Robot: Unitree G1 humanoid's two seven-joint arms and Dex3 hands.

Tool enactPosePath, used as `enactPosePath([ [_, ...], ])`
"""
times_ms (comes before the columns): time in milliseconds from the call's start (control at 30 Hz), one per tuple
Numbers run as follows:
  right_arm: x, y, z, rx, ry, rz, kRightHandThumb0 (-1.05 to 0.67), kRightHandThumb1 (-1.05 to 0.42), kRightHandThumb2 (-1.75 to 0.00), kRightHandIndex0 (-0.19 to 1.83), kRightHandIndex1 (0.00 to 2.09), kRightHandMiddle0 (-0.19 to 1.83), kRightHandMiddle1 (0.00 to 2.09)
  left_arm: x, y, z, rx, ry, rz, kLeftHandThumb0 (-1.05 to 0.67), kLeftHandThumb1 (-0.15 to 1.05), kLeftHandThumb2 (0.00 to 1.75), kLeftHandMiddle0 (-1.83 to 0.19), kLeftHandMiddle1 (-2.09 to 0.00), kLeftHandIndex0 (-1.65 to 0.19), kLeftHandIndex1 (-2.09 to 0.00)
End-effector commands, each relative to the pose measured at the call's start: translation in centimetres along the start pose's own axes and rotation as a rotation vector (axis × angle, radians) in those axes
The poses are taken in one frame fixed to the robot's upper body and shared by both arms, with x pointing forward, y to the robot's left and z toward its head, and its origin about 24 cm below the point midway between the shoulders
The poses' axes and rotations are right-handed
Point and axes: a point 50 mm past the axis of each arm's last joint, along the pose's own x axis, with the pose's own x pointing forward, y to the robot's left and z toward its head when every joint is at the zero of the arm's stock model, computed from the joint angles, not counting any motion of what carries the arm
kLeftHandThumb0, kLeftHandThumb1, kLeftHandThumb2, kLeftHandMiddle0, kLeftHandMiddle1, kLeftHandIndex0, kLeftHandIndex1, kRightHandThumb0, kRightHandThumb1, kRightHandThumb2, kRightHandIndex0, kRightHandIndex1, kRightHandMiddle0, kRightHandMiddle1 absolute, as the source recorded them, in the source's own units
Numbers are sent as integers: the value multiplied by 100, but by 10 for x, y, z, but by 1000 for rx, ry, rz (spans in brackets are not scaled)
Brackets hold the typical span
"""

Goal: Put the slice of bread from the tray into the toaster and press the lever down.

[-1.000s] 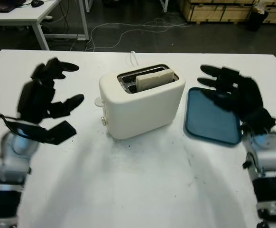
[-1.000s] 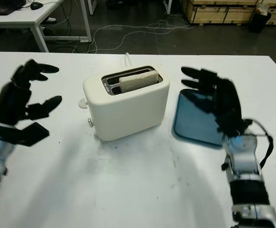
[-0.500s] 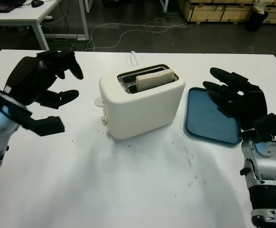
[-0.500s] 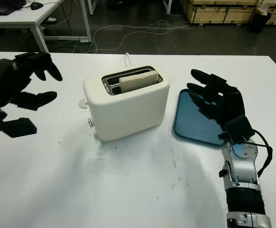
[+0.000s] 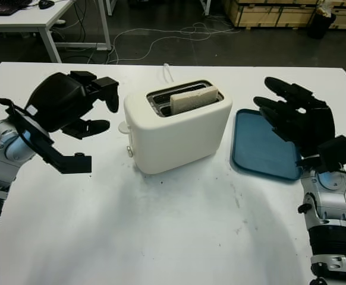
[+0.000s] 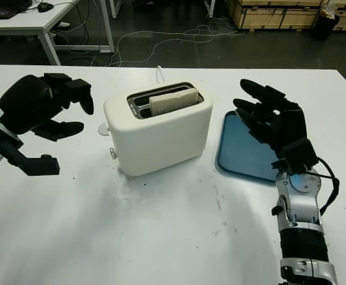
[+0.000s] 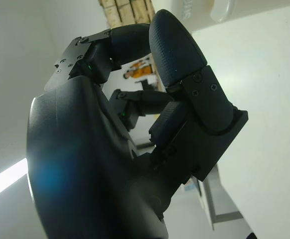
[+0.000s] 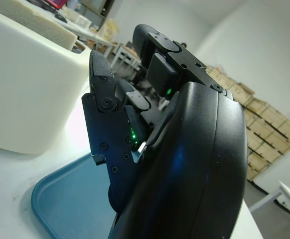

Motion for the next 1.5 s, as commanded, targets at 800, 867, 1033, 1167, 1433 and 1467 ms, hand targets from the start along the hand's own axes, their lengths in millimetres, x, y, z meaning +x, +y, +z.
enactPosePath([
  [800, 3, 2, -2, -4, 8, 8, -17, -92, -19, 85, 1, 73, 1, -24, -27, 7, -125, 118, -92, -82, 63, 148, -72, -175, 0, -175],
  [867, 3, 2, -3, -5, 5, 10, -16, -92, -19, 85, 1, 73, 1, -25, -28, 7, -122, 135, -92, -79, 57, 154, -71, -175, 0, -174],
  [1033, 3, 2, -3, -5, 5, 14, -17, -92, -19, 85, 1, 73, 1, -25, -31, 2, -128, 144, -53, -76, 54, 160, -78, -175, 0, -171],
  [1167, 2, 1, -4, -6, 10, 13, -17, -92, -19, 86, 1, 74, 1, -24, -32, 1, -126, 146, -61, -75, 55, 159, -78, -175, 0, -167],
  [1433, 2, 0, -5, -5, 12, 13, -19, -92, -19, 86, 1, 74, 1, -22, -39, 0, -148, 141, -46, -75, 54, 158, -88, -175, 0, -166],
  [1467, 2, 0, -5, -3, 13, 13, -19, -92, -19, 86, 1, 74, 1, -21, -40, 0, -151, 138, -46, -76, 55, 157, -87, -175, 0, -166],
])
